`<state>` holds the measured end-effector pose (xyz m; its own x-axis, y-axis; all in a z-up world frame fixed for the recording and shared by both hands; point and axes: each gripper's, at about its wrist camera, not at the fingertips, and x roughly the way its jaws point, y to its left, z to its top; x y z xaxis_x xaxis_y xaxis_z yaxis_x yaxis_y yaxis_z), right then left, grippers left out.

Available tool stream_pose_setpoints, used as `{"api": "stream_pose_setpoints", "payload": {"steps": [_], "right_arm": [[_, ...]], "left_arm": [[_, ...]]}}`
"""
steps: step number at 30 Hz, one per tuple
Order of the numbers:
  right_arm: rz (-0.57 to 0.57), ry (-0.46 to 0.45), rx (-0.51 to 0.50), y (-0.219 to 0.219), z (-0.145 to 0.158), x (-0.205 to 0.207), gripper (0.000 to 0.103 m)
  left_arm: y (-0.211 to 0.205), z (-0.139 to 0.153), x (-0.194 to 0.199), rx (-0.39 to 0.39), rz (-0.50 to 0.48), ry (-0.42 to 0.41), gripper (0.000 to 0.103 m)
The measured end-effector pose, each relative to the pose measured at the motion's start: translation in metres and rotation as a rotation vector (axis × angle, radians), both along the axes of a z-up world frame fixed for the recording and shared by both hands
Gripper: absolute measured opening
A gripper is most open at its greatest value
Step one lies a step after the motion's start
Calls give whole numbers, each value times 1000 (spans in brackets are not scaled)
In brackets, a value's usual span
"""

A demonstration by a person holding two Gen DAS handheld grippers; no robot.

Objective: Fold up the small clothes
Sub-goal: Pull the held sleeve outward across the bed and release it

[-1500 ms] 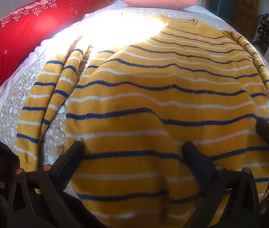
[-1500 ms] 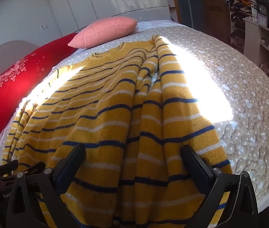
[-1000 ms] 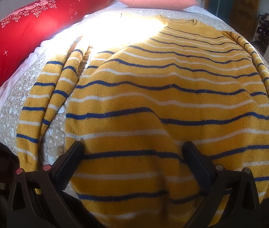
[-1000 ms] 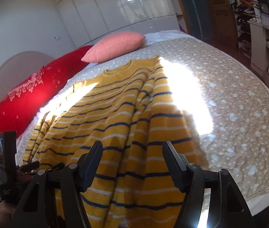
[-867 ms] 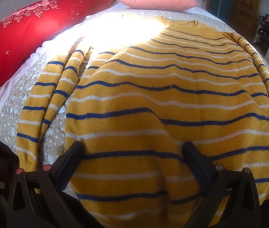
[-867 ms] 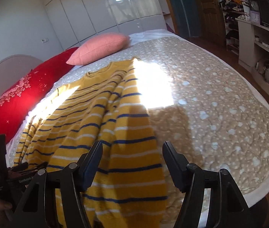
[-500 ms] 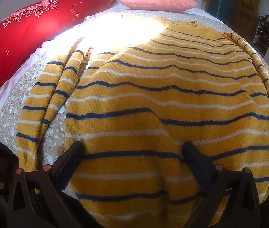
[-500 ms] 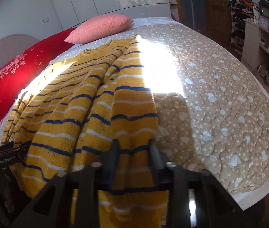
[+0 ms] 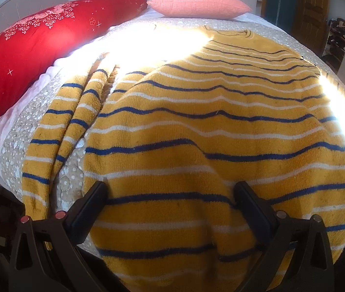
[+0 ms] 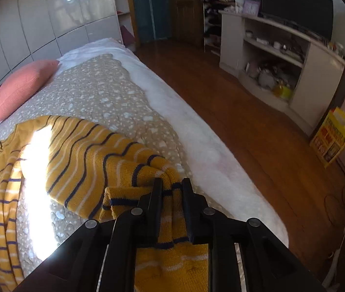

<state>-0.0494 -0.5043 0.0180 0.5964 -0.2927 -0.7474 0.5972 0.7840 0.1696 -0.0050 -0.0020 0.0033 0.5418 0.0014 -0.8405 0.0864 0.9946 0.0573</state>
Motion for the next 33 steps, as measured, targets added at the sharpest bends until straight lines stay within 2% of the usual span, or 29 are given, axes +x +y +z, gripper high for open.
{"api": "stream_pose_setpoints", "payload": {"steps": [2, 4, 7, 9, 11, 13, 16, 18, 20, 22, 23, 24, 26, 30, 31, 33], "right_arm": [[17, -38, -38, 14, 8, -12, 26], [49, -85, -56, 34, 18, -31, 48], [106, -145, -40, 58, 26, -46, 54], [144, -168, -12, 70, 24, -50, 59], [181, -170, 19, 82, 19, -58, 61], [208, -155, 39, 92, 9, -57, 61], [235, -120, 40, 110, -4, -53, 61], [254, -108, 60, 118, -12, -50, 61], [266, -99, 76, 126, -16, -45, 61], [280, -90, 67, 133, -18, -42, 61], [287, -84, 60, 137, -18, -39, 61], [295, -80, 52, 141, -17, -38, 61], [316, -76, 30, 149, -14, -37, 61], [347, -69, -23, 162, -9, -35, 61], [349, -71, -29, 164, -8, -34, 61], [358, -71, -26, 167, -9, -33, 61]], "left_arm": [[3, 4, 0, -17, -20, 37, 103], [12, 16, -1, -77, -31, 57, 102], [38, 51, -16, -135, -26, -75, 102], [64, 71, -23, -143, -2, -158, 102], [94, 77, -21, -140, 50, -187, 102], [128, 69, -6, -127, 116, -138, 102], [171, 41, 16, -122, 194, -32, 101], [184, 24, 26, -161, 170, 32, 95], [184, 13, 30, -187, 127, 70, 80], [183, 12, 30, -212, 112, 56, 55], [185, 17, 31, -214, 114, 36, 23], [189, 22, 34, -215, 122, 31, 9], [204, 38, 40, -194, 189, -9, 6], [253, 69, 72, -22, 397, -104, 7], [267, 75, 78, 20, 455, -123, 10], [291, 79, 92, 106, 554, -122, 10]]}}
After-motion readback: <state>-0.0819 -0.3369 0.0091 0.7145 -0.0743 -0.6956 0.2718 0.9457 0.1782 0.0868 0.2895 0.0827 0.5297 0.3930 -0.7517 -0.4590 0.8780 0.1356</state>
